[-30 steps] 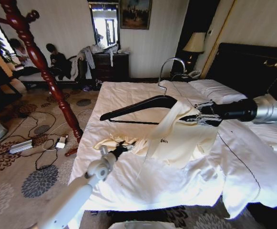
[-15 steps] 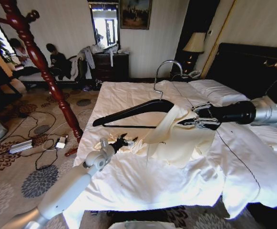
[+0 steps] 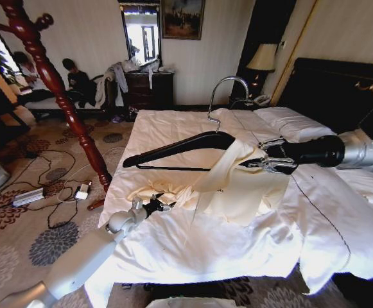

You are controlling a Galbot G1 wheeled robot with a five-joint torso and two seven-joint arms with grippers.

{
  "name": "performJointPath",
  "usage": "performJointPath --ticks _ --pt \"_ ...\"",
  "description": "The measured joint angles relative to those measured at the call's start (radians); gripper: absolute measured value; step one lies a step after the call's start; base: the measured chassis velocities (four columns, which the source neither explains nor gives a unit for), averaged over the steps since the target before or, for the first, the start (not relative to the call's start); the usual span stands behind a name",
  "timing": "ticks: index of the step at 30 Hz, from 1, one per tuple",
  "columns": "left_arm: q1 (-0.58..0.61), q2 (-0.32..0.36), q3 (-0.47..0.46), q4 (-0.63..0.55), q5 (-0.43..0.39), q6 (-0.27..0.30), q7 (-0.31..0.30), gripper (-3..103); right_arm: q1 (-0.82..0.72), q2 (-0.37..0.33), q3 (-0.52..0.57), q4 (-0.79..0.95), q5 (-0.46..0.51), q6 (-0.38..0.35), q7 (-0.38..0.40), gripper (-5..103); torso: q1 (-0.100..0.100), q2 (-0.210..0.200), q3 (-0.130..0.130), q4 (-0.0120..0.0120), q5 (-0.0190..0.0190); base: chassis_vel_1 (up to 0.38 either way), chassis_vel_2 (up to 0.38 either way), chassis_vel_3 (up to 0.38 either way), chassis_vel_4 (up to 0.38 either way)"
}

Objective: Pick up the clothes from the bed and hang them on the clothes hanger.

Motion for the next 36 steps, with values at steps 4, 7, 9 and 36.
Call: performJointPath --ticks 4,7,9,36 --pt "-0.044 -0.025 0.036 0.028 0.012 -0.001 0.025 96 0.001 -0.003 0.0 0.005 0.007 0.003 0.005 20 0.0 0.0 0.0 -0.0001 0.0 0.0 0.0 0.0 0.0" --pt "-0.092 -0.04 0.083 0.061 0.027 -0.01 0.065 94 0.002 -0.004 0.001 0.015 0.011 0.009 0.011 20 0.0 0.0 0.0 0.0 0.0002 0.0 0.0 0.0 0.0" --pt "-0.103 -0.046 0.094 0.071 0.037 -0.017 0.077 90 0.001 -0.004 0.001 0.018 0.012 0.011 0.012 20 0.0 0.0 0.0 0.0001 0.0001 0.0 0.0 0.0 0.0" --pt "-0.063 -0.023 -0.16 0.02 -0.164 -0.052 0.131 0 -0.044 0.048 -0.037 -0.08 -0.086 0.043 0.072 20 0.0 0.0 0.0 0.0002 -0.0003 0.0 0.0 0.0 0.0"
